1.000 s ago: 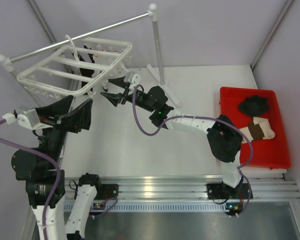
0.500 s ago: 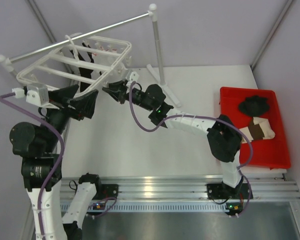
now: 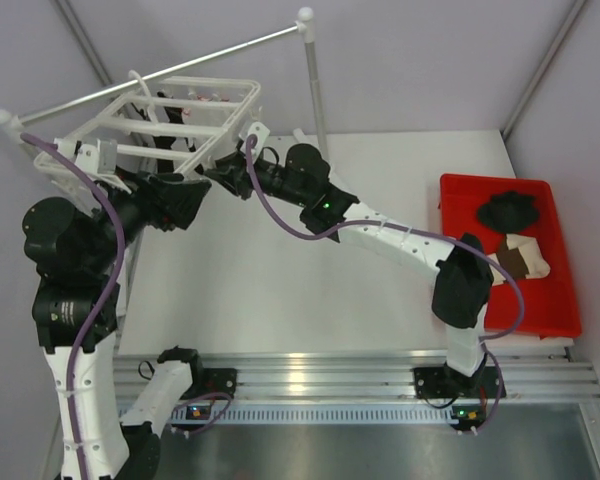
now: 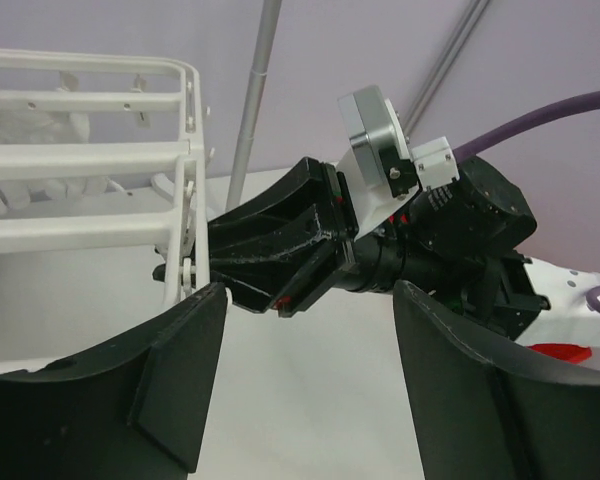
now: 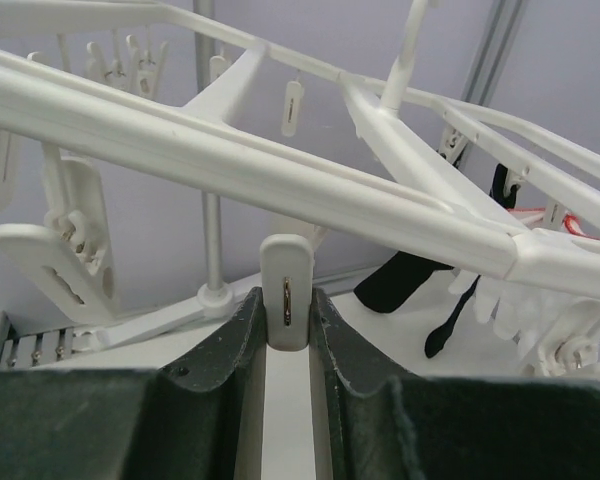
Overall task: Clip the socks to the hanger
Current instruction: Open the clamp at the hanger.
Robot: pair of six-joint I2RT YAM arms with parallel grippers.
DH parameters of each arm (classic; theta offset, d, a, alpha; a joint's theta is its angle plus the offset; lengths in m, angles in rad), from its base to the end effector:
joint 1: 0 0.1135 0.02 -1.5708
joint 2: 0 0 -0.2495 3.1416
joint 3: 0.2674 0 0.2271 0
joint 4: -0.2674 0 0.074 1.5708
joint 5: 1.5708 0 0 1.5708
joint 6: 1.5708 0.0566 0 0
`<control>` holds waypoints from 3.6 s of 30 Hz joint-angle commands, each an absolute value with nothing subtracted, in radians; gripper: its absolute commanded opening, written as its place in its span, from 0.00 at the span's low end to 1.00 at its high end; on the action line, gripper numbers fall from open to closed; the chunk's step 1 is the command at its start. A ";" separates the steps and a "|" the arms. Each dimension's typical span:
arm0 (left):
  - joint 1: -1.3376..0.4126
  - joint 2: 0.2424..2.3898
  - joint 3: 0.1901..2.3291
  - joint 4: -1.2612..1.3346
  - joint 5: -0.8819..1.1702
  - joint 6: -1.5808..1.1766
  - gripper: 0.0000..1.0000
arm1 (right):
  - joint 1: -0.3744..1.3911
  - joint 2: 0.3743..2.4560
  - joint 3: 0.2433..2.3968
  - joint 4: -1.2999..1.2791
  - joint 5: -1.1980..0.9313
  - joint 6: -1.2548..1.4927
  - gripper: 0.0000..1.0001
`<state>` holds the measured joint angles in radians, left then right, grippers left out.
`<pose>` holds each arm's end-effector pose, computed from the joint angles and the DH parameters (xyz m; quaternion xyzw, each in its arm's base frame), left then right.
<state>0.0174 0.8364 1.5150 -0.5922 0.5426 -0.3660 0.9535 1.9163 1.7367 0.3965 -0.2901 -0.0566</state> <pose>0.1081 -0.0273 0.4935 0.0698 0.6769 -0.3015 0.6679 0.2507 0.3812 0.3958 -0.3985 0.4879 0.4160 0.6558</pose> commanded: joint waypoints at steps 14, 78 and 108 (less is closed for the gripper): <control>0.021 0.880 1.499 -0.629 0.582 -0.534 0.66 | 0.965 1.824 1.855 0.186 -0.368 -0.075 0.00; -0.067 0.900 1.358 -0.394 0.334 -0.546 0.56 | 0.960 1.871 1.974 0.060 -0.505 -0.137 0.00; -0.067 0.937 1.374 -0.313 0.321 -0.574 0.60 | 0.953 1.873 1.980 0.029 -0.485 -0.164 0.00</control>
